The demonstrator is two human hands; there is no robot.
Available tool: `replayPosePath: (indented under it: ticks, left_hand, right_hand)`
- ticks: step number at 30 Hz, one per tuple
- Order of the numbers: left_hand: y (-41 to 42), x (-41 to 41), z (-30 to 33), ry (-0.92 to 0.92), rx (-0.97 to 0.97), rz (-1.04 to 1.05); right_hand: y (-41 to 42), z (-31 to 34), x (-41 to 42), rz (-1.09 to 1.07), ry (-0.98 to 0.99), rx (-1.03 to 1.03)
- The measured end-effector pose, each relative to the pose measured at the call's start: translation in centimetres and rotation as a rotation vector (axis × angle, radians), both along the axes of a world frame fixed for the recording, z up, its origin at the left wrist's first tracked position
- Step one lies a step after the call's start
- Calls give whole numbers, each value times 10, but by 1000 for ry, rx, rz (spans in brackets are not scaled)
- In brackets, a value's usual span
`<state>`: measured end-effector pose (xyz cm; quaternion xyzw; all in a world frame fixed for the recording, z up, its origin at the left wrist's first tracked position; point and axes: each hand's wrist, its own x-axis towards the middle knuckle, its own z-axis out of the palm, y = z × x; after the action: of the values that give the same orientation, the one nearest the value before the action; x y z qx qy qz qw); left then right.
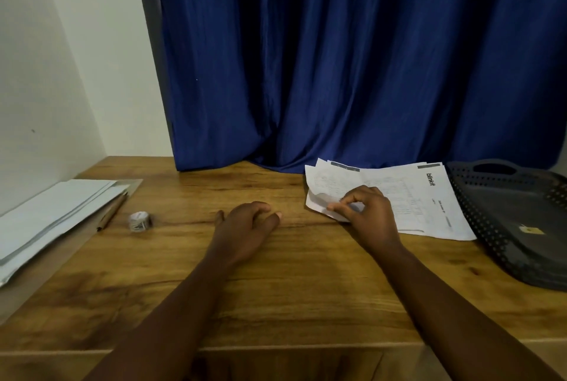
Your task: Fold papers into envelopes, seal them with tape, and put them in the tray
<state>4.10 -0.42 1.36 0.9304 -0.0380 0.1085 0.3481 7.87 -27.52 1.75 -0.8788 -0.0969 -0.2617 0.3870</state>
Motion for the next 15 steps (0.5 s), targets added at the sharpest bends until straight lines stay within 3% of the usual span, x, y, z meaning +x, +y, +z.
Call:
replayPosePath:
  ticks: [3,6,10,15]
  left_hand:
    - [1,0,1,16,-228,1]
    - [3,3,2,39,-431,-2]
    - [5,-4,12,35,-565,78]
    - [9,-10,6,38,-477,30]
  right_hand:
    - [11,5,-17,39,-30,-159]
    - [36,4,-38,210,-125,-373]
    - [67,11,-63,387,-162,-708]
    - [70,6,-86,394,-197,-600]
